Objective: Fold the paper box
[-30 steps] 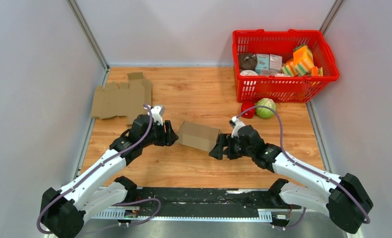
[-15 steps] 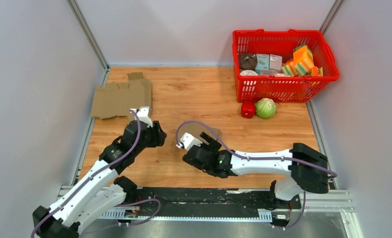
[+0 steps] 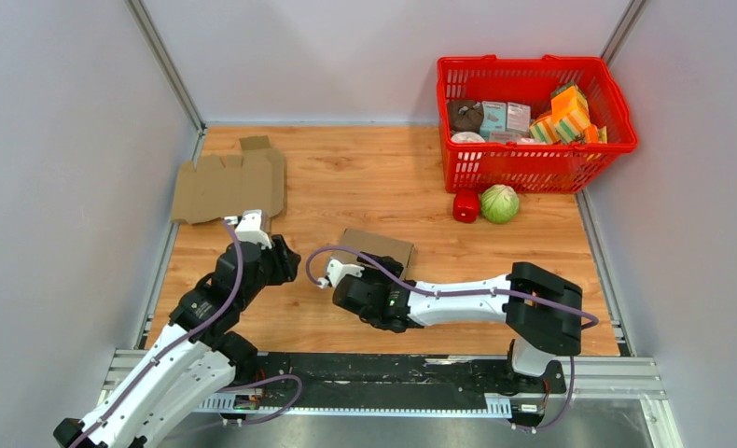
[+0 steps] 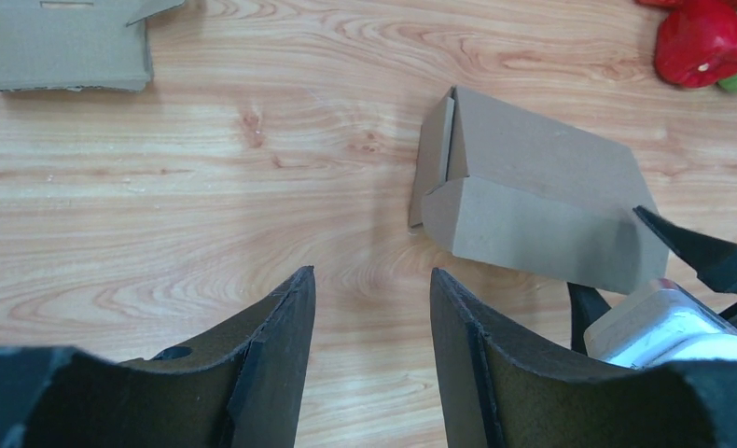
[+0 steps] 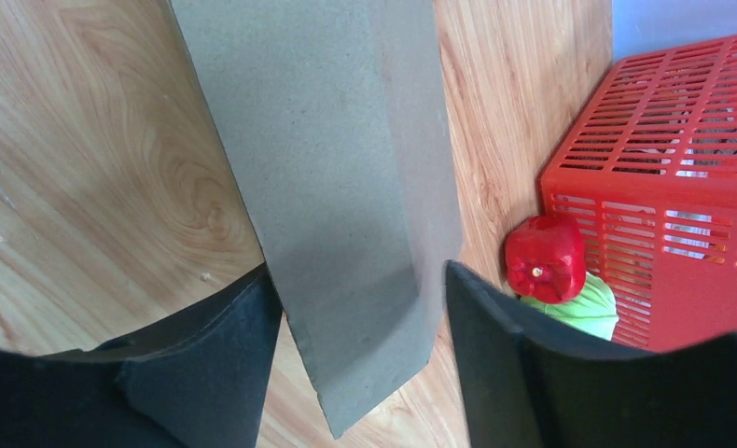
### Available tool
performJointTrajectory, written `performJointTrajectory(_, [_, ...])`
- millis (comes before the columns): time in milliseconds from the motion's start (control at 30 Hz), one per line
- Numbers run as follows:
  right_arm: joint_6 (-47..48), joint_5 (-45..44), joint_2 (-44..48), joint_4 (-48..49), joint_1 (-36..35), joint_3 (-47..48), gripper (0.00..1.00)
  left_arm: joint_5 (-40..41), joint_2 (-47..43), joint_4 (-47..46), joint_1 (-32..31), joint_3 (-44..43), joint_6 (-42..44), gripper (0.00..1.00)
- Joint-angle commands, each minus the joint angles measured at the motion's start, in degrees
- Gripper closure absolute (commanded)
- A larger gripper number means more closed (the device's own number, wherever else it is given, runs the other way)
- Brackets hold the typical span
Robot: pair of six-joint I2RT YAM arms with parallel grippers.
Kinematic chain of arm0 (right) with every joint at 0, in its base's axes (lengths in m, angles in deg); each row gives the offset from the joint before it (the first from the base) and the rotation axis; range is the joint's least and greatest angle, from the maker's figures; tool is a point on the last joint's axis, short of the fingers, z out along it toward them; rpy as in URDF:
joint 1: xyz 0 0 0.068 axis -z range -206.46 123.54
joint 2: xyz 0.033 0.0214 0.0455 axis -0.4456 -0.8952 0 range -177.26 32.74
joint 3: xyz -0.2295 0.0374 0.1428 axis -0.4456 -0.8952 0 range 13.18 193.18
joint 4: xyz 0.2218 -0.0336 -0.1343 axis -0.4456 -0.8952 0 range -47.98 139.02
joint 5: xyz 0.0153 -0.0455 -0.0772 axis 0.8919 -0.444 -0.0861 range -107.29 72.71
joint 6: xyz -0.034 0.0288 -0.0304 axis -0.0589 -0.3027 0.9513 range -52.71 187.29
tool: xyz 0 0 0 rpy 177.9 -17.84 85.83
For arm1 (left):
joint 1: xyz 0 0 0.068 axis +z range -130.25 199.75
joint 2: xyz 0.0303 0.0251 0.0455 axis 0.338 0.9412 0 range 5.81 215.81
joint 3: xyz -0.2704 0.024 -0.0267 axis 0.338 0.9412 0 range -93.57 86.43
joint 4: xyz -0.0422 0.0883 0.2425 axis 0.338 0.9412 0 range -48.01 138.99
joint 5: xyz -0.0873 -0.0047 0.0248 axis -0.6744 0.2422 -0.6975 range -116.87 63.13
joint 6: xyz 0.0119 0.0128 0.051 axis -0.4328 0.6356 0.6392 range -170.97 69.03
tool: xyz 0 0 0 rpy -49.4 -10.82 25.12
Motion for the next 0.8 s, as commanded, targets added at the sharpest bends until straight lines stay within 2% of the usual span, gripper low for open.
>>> performJointTrajectory(0, [1.7,-1.1,0.5,-0.3,-0.1,2.3,0.38,-0.6,1.1,-0.5,-0.1,0.4,-0.4,0.43])
performJointTrajectory(33, [1.5,-1.2,0.2,-1.2,0.0,2.8,0.46,-1.2,1.3,-0.8,0.0,0.4,-0.5,0.43])
performJointTrajectory(200, [1.1,2.5,0.6,-3.9,0.0,4.1,0.64,-2.1,2.1,-1.5,-0.1,0.6,-0.4,0.43])
performJointTrajectory(500, [0.2,10.8,0.0,-11.2,1.1,8.1,0.73,-2.8,2.5,-1.3,-0.1,0.6,0.1,0.43])
performJointTrajectory(767, [0.5,22.5,-0.8,-16.7,5.4,11.5,0.73,-3.3,3.7,-1.8,-0.1,0.5,0.3,0.43])
